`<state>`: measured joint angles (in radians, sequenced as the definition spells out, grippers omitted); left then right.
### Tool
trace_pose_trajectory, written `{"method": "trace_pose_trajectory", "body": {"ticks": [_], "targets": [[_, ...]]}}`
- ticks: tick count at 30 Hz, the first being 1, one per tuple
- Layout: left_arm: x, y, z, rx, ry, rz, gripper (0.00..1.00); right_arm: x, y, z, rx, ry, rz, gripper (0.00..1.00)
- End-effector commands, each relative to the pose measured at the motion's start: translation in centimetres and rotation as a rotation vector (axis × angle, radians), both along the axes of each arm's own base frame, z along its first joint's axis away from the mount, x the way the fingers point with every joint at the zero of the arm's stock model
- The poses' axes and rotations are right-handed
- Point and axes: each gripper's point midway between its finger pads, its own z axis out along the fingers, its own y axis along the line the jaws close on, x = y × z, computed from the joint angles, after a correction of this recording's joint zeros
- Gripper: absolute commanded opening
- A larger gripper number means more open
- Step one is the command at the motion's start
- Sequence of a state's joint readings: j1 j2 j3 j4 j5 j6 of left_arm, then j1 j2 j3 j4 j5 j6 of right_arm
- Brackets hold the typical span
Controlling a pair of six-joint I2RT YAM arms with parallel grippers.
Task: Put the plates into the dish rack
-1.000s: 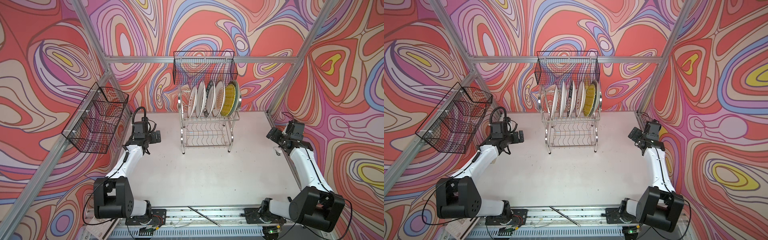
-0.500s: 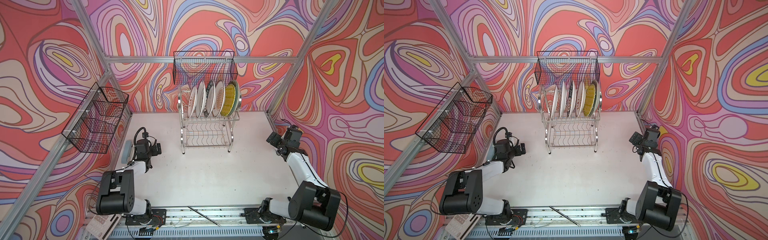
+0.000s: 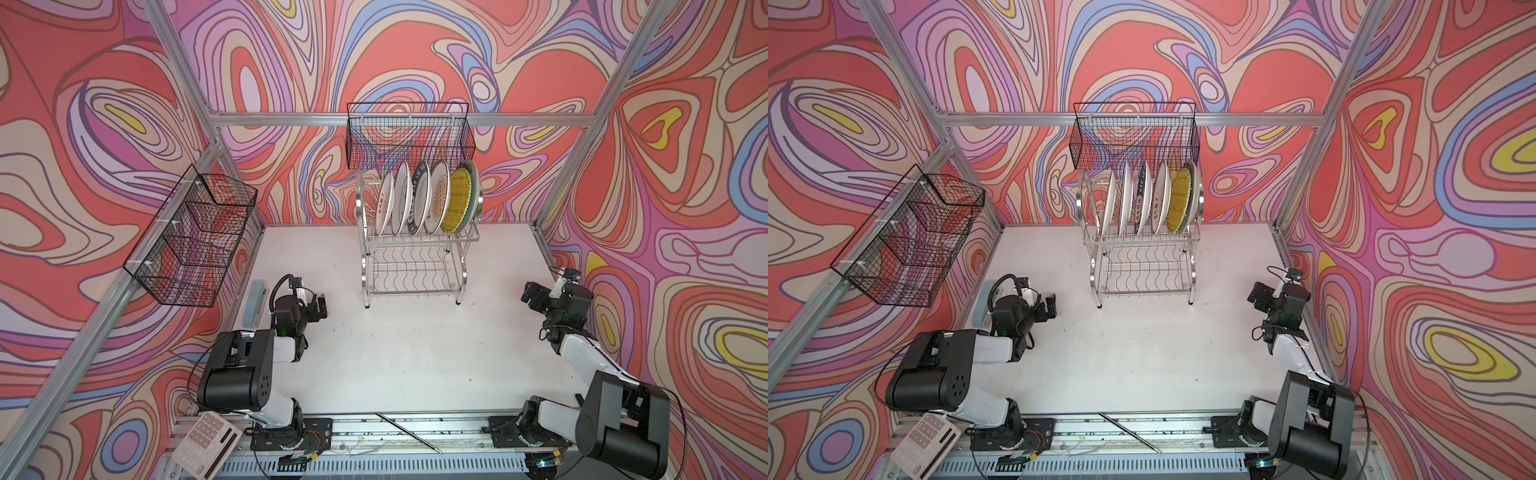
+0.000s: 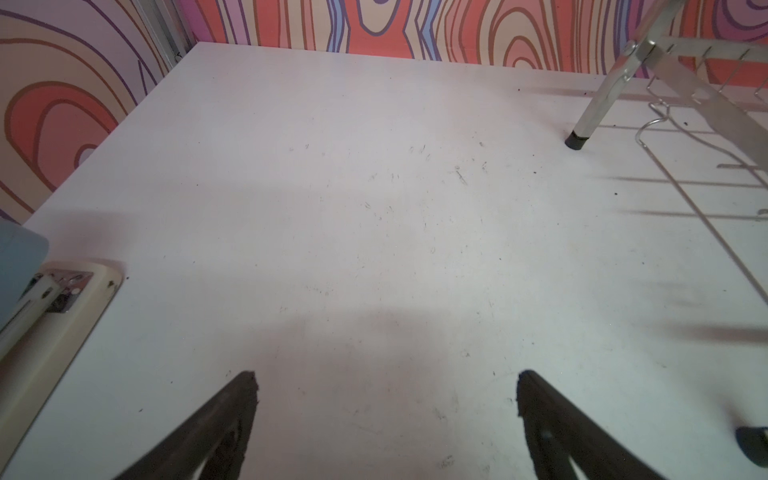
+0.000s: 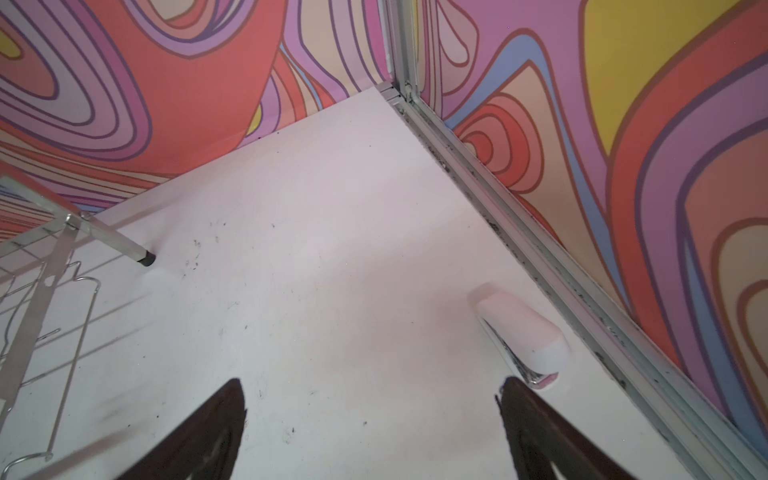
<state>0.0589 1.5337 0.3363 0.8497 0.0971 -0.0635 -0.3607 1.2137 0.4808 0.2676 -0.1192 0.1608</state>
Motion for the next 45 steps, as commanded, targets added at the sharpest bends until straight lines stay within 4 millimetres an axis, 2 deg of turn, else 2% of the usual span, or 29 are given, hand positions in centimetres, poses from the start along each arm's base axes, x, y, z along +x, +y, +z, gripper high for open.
{"method": "trace_pose_trajectory", "body": {"ticks": [1, 6, 12, 16, 23, 31, 35, 40, 45], "targets": [[1.1, 0.3, 2.1, 0.005, -0.079, 0.009, 1.00, 1.6, 1.1, 2.3, -0.015, -0.160, 0.091, 0.98], [1.1, 0.2, 2.2, 0.007, -0.093, 0.007, 1.00, 2.3, 2.5, 0.7, 0.099, -0.259, 0.139, 0.98], [1.2, 0.0, 2.2, 0.009, -0.087, -0.002, 1.00, 2.5, 2.5, -0.4, 0.079, -0.360, 0.143, 0.98], [1.1, 0.0, 2.1, 0.008, -0.087, -0.003, 1.00, 3.2, 3.2, -1.0, 0.103, -0.383, 0.178, 0.98], [1.2, 0.1, 2.2, 0.009, -0.087, -0.002, 1.00, 3.9, 4.0, -1.0, 0.051, -0.337, 0.178, 0.98], [1.1, 0.0, 2.1, 0.010, -0.085, -0.002, 1.00, 6.2, 7.8, -2.1, -0.108, -0.216, 0.239, 0.99], [1.2, 0.0, 2.2, 0.009, -0.088, -0.003, 1.00, 6.6, 8.8, -2.7, -0.126, -0.200, 0.280, 0.98], [1.2, 0.0, 2.2, 0.011, -0.086, -0.002, 1.00, 7.3, 9.3, -4.1, -0.168, -0.156, 0.261, 0.98], [1.2, 0.0, 2.2, 0.010, -0.085, -0.004, 1.00, 7.6, 9.6, -4.3, -0.193, -0.135, 0.248, 0.98]]}}
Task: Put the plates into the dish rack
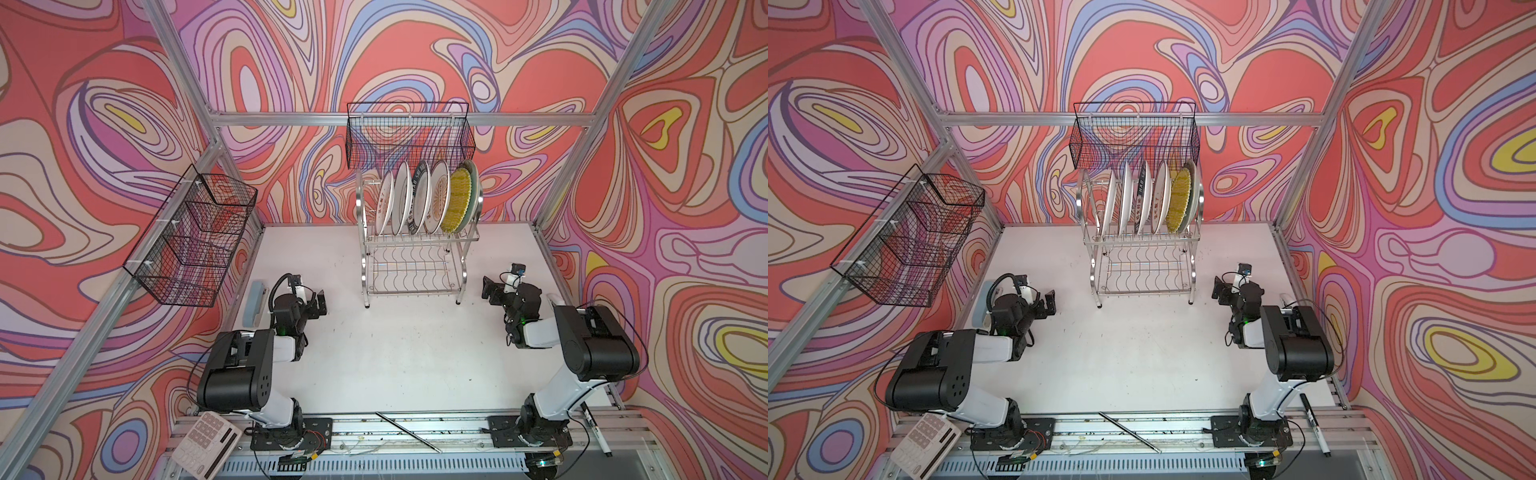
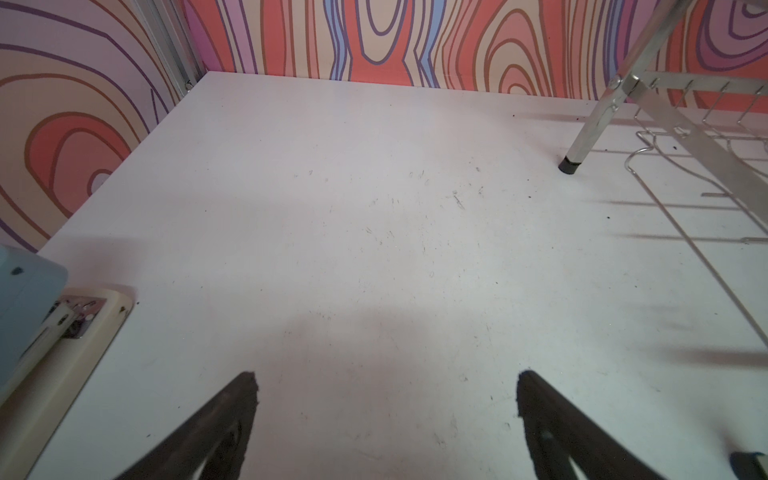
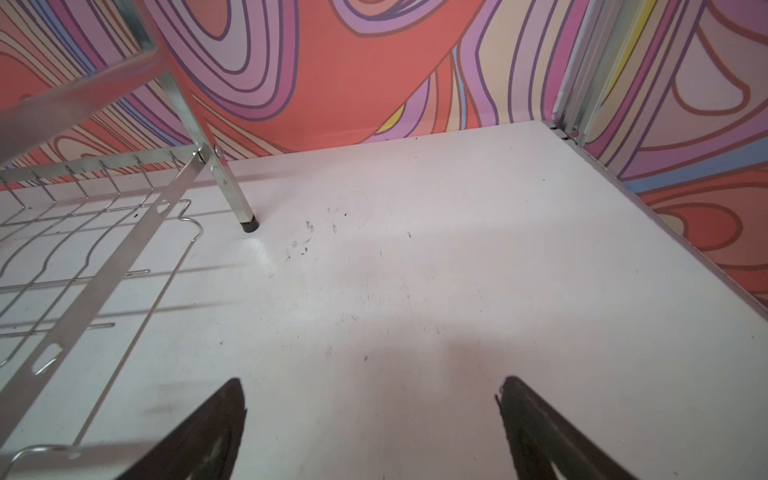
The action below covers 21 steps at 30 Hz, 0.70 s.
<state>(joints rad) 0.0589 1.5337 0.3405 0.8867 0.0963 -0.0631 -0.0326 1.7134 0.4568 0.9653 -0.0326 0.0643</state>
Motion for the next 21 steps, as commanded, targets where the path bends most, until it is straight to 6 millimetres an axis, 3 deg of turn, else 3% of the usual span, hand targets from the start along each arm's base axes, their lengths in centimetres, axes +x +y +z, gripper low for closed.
{"method": "trace_pose_trajectory", "body": {"ticks": [1, 21], "targets": [[0.73, -0.08, 1.18, 0.008, -0.044, -0.004, 1.00, 0.26, -0.71, -0.06, -0.037, 0.006, -0.040, 0.98], [0.74, -0.03, 1.16, 0.008, -0.043, -0.002, 1.00, 0.13, -0.69, 0.10, -0.037, -0.001, -0.039, 0.98]]}}
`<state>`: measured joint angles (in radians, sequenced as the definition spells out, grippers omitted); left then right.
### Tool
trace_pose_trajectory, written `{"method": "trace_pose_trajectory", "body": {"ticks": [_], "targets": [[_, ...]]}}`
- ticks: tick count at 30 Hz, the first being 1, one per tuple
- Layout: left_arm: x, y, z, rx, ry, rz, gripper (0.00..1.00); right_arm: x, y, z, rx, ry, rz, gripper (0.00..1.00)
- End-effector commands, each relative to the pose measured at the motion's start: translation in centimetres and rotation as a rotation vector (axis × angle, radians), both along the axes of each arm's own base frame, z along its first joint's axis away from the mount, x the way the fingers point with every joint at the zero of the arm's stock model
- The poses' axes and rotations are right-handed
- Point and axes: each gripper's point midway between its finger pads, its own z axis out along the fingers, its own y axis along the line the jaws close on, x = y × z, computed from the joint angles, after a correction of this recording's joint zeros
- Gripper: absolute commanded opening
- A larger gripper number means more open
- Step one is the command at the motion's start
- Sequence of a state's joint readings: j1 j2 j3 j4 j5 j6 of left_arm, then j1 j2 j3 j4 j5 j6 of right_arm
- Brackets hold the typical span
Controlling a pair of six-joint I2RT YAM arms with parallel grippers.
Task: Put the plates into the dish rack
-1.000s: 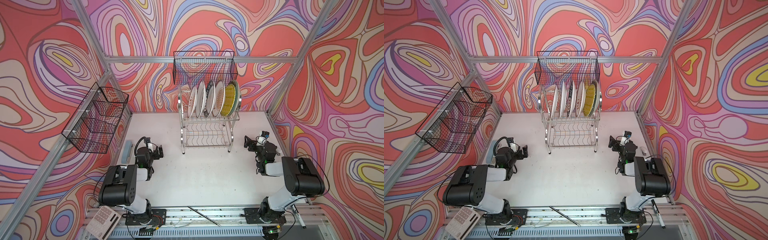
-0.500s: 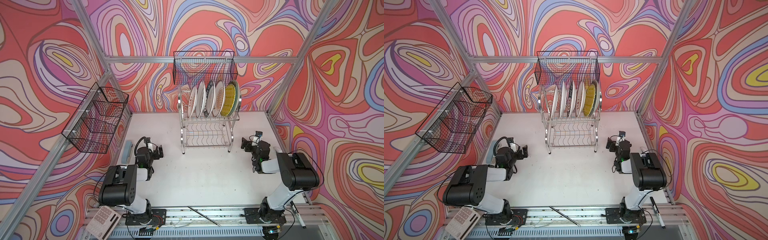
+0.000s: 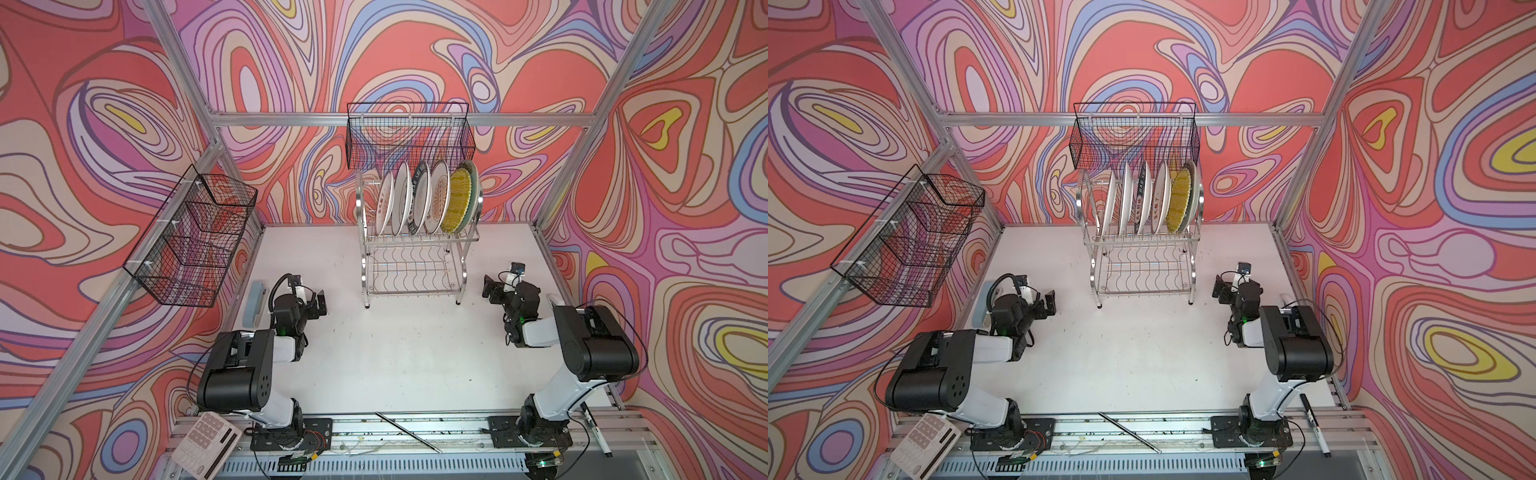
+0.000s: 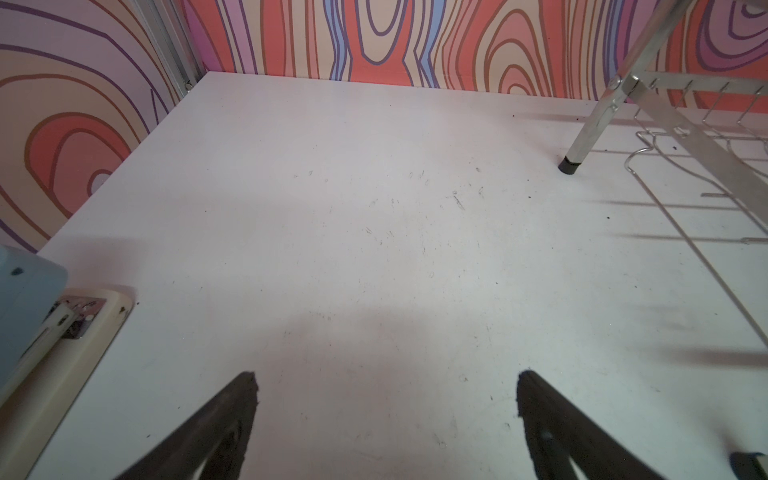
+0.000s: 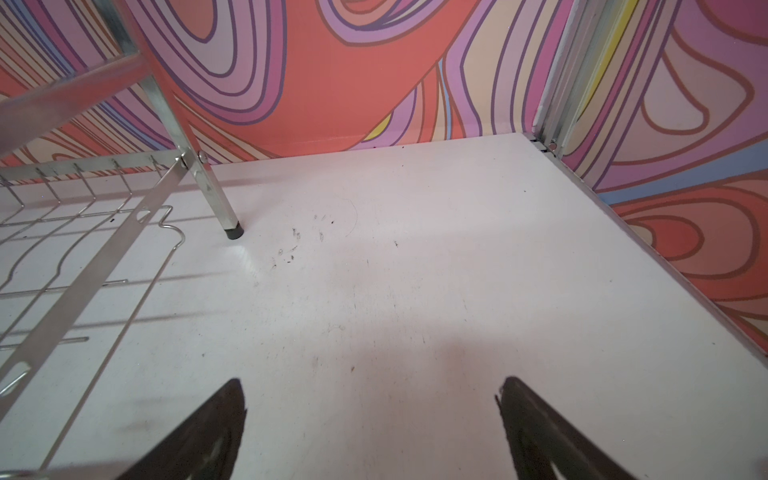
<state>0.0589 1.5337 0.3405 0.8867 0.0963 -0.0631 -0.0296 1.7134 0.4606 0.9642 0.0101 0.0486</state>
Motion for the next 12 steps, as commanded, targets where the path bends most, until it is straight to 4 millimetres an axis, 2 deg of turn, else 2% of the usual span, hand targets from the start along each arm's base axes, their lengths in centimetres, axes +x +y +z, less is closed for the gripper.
{"method": "trace_pose_trajectory", "body": {"ticks": [1, 12], "targets": [[0.76, -0.05, 1.19, 0.008, -0.043, -0.003, 1.00, 0.03, -0.09, -0.03, -0.010, 0.001, -0.006, 0.98], [0.88, -0.21, 1.09, 0.024, -0.033, -0.002, 1.00, 0.02, -0.07, -0.04, -0.011, 0.002, -0.004, 0.98]]}}
